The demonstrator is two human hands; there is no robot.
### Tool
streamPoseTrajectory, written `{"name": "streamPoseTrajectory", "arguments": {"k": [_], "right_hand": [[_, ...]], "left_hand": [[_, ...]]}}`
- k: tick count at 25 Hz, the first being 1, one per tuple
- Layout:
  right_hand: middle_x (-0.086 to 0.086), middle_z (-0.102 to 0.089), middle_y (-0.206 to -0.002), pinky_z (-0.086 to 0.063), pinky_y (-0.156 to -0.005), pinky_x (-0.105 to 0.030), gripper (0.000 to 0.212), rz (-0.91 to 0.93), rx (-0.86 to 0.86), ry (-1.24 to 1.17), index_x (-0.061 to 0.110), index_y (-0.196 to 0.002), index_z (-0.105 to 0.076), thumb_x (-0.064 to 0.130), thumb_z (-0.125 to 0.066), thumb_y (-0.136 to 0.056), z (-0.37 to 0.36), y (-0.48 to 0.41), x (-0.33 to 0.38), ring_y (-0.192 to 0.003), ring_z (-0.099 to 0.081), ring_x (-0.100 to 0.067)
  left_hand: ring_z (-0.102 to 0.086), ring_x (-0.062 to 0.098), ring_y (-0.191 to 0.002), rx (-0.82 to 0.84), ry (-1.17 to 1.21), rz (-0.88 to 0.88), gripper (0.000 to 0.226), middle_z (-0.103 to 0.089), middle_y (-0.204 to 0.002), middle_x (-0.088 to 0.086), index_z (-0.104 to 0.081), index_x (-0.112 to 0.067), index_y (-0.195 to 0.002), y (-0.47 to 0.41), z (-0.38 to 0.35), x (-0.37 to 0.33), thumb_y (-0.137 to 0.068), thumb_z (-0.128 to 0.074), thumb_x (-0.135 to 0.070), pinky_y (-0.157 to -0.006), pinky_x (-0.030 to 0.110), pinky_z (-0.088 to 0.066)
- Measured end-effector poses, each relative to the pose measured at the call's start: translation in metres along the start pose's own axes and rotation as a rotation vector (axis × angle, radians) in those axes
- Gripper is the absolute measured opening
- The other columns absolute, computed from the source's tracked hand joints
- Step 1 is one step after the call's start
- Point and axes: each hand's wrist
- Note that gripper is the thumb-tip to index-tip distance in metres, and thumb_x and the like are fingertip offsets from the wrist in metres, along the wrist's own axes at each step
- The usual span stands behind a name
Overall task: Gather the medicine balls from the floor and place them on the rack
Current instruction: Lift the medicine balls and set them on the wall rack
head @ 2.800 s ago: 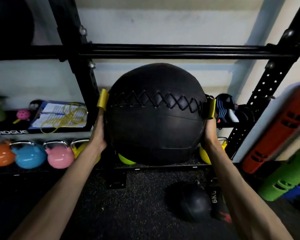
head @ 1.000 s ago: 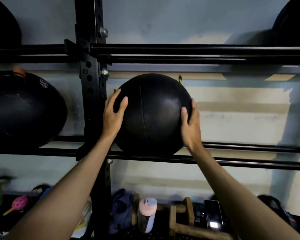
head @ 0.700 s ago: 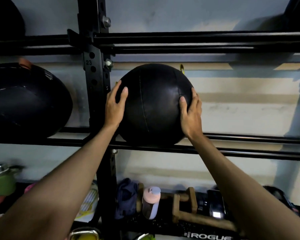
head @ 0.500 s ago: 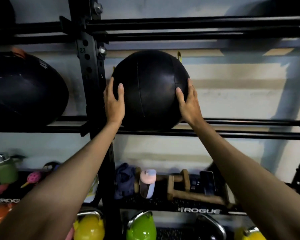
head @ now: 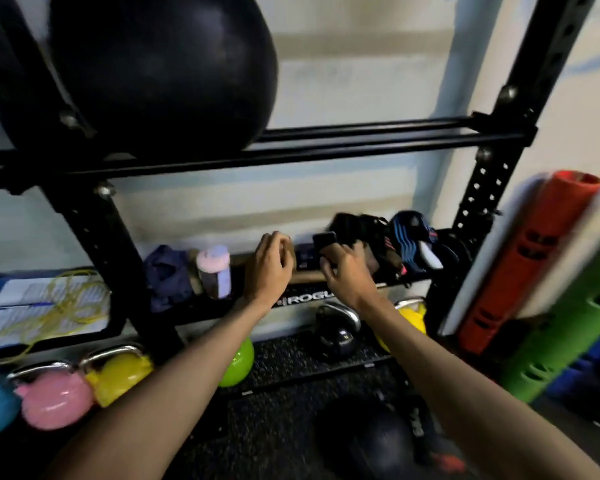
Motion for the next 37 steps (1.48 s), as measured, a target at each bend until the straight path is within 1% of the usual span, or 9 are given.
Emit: {"name": "streamPoseTrajectory", "arguments": {"k": [4, 7, 13, 18, 22, 27, 32, 35, 37], "right_hand": [[-0.015, -0.068, -0.103, -0.053, -0.077, -0.042, 0.032, -0.194, 0.208, 0.037, 0.017, -0.105, -0.062, 0.039, -0.044, -0.089, 0.003, 0.067, -0.109, -0.096, -0.064, -0.038], [-0.02, -0.07, -0.102, -0.05, -0.074, -0.042, 0.025, -0.312, 0.333, 0.071, 0.012, -0.105, -0.063, 0.032, -0.051, -0.095, 0.015, 0.117, -0.181, -0.097, -0.063, -0.041], [-0.019, -0.069, -0.11, -0.051, -0.077, -0.043, 0.027, -0.495, 0.595, 0.108, 0.009, -0.112, -0.061, 0.027, -0.048, -0.098, 0.005, 0.19, -0.277, -0.101, -0.062, -0.042], [-0.024, -0.067, -0.11, -0.035, -0.069, -0.036, 0.03, -0.639, 0.794, 0.117, 0.002, -0.113, -0.059, 0.023, -0.043, -0.097, -0.03, 0.218, -0.321, -0.101, -0.062, -0.044], [-0.025, -0.066, -0.112, -0.047, -0.075, -0.043, 0.039, -0.7, 0.844, 0.113, 0.006, -0.118, -0.059, 0.032, -0.04, -0.097, -0.068, 0.228, -0.36, -0.102, -0.063, -0.045], [-0.033, -0.058, -0.123, -0.044, -0.091, -0.048, 0.039, -0.672, 0.941, 0.121, 0.002, -0.141, -0.046, 0.014, -0.04, -0.104, -0.122, 0.243, -0.425, -0.113, -0.058, -0.049], [-0.026, -0.051, -0.133, -0.042, -0.105, -0.047, 0.053, -0.735, 0.915, 0.061, 0.009, -0.141, -0.042, 0.038, -0.053, -0.098, -0.233, 0.251, -0.553, -0.127, -0.048, -0.044], [-0.023, -0.041, -0.141, -0.035, -0.11, -0.046, 0.063, -0.745, 0.807, -0.016, 0.018, -0.145, -0.038, 0.054, -0.054, -0.095, -0.296, 0.238, -0.617, -0.133, -0.039, -0.043], [-0.02, -0.037, -0.145, -0.028, -0.113, -0.046, 0.071, -0.714, 0.769, -0.055, 0.021, -0.149, -0.033, 0.061, -0.052, -0.093, -0.339, 0.231, -0.657, -0.136, -0.034, -0.042]], "left_hand": [[-0.064, 0.034, -0.096, 0.448, -0.141, 0.133, 0.021, -0.064, -0.107, 0.008, -0.056, -0.016, -0.111, 0.065, -0.088, -0.022, -0.09, -0.059, -0.019, -0.073, 0.04, -0.05], [-0.063, 0.03, -0.106, 0.755, -0.228, 0.276, 0.022, -0.066, -0.117, 0.007, -0.057, -0.02, -0.115, 0.12, -0.148, -0.039, -0.093, -0.057, -0.027, -0.081, 0.038, -0.05], [-0.065, 0.026, -0.102, 1.126, -0.232, 0.511, 0.019, -0.068, -0.112, 0.004, -0.063, -0.021, -0.109, 0.218, -0.224, -0.043, -0.094, -0.058, -0.033, -0.087, 0.036, -0.053], [-0.064, 0.024, -0.1, 1.288, -0.127, 0.608, 0.019, -0.066, -0.112, 0.004, -0.061, -0.023, -0.11, 0.262, -0.27, -0.019, -0.095, -0.057, -0.035, -0.089, 0.038, -0.053], [-0.064, 0.024, -0.091, 1.289, -0.074, 0.719, 0.017, -0.067, -0.102, 0.006, -0.061, -0.021, -0.109, 0.282, -0.314, 0.013, -0.098, -0.055, -0.033, -0.077, 0.033, -0.05], [-0.067, 0.029, -0.091, 1.257, -0.055, 0.902, 0.023, -0.069, -0.103, 0.011, -0.06, -0.017, -0.115, 0.339, -0.383, 0.054, -0.097, -0.058, -0.031, -0.076, 0.032, -0.051], [-0.058, 0.021, -0.103, 0.943, 0.066, 1.213, 0.058, -0.056, -0.115, 0.003, -0.047, -0.012, -0.136, 0.434, -0.487, 0.119, -0.089, -0.071, -0.037, -0.083, 0.03, -0.045], [-0.05, 0.018, -0.126, 0.626, 0.279, 1.445, 0.11, -0.047, -0.14, 0.0, -0.032, -0.015, -0.15, 0.488, -0.536, 0.166, -0.066, -0.079, -0.068, -0.108, 0.034, -0.043], [-0.037, 0.024, -0.142, 0.524, 0.379, 1.542, 0.111, -0.033, -0.157, 0.003, -0.019, -0.024, -0.157, 0.518, -0.564, 0.195, -0.071, -0.077, -0.064, -0.117, 0.043, -0.034]]}}
Point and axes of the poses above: each hand's wrist, its own y-axis away from the middle knuckle, its own z-axis out of the back of the hand, x = y × z
